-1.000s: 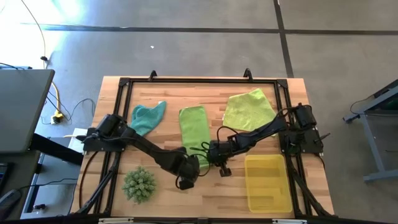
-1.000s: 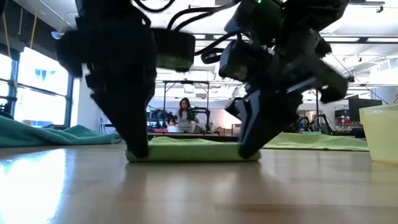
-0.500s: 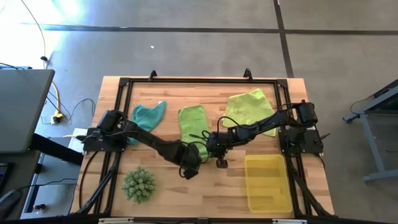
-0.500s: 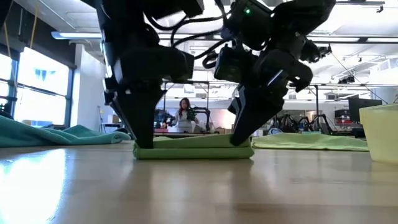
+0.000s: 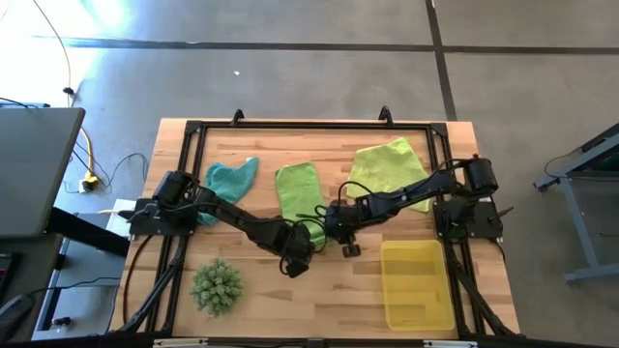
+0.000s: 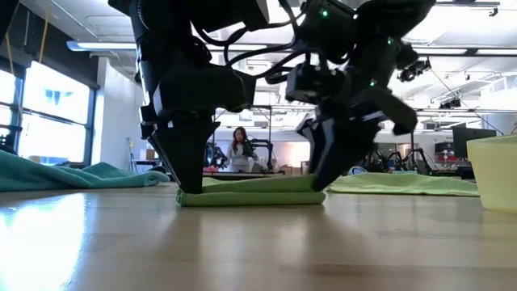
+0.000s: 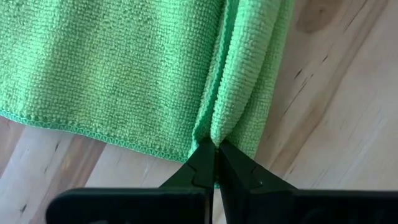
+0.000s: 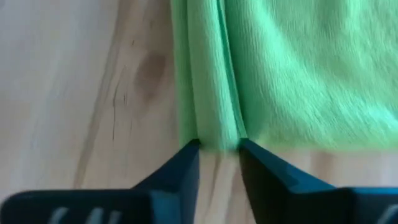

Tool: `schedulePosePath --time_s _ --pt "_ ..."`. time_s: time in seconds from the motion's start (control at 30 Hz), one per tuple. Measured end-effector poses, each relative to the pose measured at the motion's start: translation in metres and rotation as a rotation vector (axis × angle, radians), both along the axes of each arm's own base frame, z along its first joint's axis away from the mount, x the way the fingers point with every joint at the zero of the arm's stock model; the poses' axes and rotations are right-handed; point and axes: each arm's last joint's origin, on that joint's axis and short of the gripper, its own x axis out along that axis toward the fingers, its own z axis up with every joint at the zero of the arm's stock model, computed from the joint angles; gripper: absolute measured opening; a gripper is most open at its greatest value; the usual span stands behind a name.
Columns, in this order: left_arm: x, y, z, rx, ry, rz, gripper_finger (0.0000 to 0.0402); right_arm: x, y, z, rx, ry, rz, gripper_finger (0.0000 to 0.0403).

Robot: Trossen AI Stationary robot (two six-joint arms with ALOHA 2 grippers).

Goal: Roll microfiber towels into tight, uniform cylinder then place into a basket
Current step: Roll the green microfiber cloth

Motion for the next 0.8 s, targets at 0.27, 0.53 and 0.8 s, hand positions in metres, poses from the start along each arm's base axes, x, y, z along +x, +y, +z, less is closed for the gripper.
schedulePosePath --time_s 0.27,0.53,0.8 --pt "0.0 0.0 -0.001 0.0 -0.002 0.001 0.0001 -0.004 0.013 0.036 0.008 0.007 0.019 0.0137" --pt "0.0 0.0 -0.001 0.001 -0.003 0.001 0.0001 -0.005 0.053 0.027 -0.08 -0.162 0.192 0.0138" --pt "0.001 0.0 -0.001 0.0 -0.008 0.001 0.0001 -0.007 0.066 0.016 -0.234 -0.259 0.218 0.0138"
